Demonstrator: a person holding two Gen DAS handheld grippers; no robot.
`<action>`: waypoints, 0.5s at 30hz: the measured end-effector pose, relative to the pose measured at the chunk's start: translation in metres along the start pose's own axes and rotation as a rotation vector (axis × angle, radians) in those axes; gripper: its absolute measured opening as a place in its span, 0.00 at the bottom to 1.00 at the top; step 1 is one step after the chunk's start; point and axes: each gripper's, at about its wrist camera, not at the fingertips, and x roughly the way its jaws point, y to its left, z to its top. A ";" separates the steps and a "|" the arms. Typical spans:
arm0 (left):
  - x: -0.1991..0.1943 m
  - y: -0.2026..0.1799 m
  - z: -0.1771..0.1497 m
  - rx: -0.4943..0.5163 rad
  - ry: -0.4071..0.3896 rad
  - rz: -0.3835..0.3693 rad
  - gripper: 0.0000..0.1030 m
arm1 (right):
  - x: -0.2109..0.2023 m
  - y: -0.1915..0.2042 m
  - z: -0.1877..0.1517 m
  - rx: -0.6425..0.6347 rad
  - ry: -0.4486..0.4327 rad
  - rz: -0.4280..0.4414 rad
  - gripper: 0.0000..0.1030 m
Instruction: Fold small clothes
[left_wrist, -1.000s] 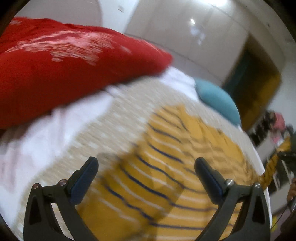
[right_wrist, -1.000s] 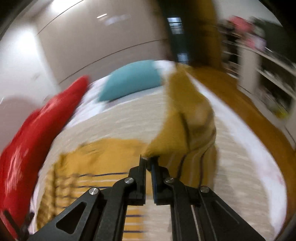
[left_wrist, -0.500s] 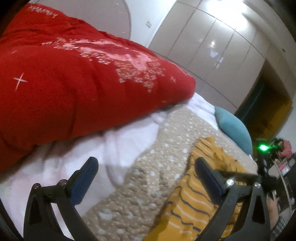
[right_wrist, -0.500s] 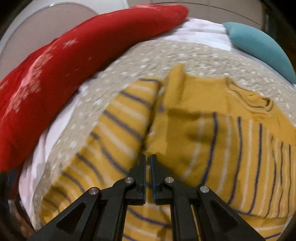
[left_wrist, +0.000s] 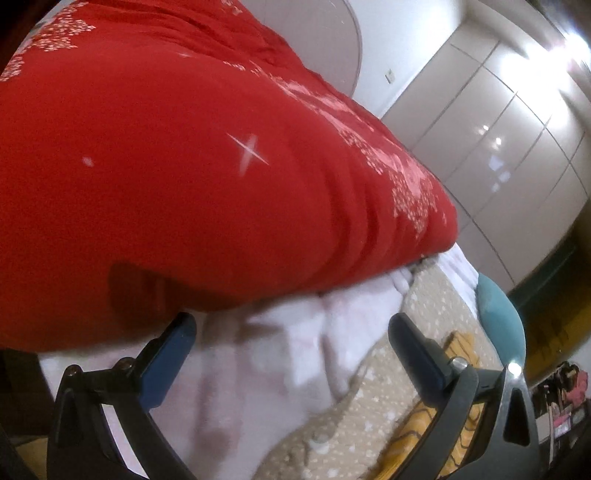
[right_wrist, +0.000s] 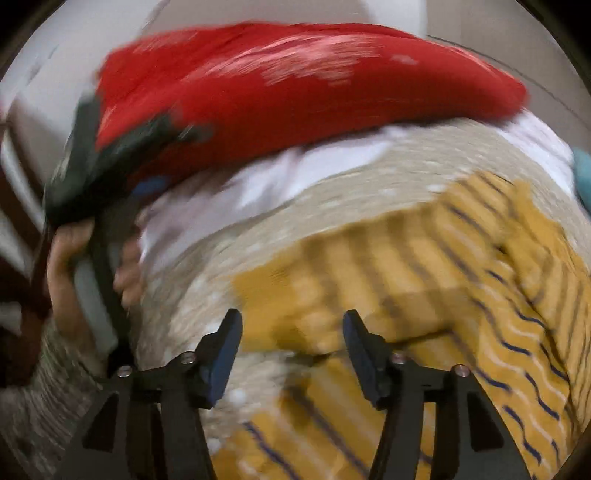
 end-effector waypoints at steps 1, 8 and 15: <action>-0.001 0.001 0.000 0.001 -0.001 -0.002 1.00 | 0.010 0.017 -0.005 -0.061 0.020 -0.019 0.62; -0.004 0.003 0.002 0.005 0.005 -0.014 1.00 | 0.044 0.033 -0.002 -0.073 0.061 -0.162 0.13; -0.006 -0.013 -0.001 0.034 -0.017 -0.022 1.00 | -0.091 -0.002 0.096 0.125 -0.293 -0.077 0.10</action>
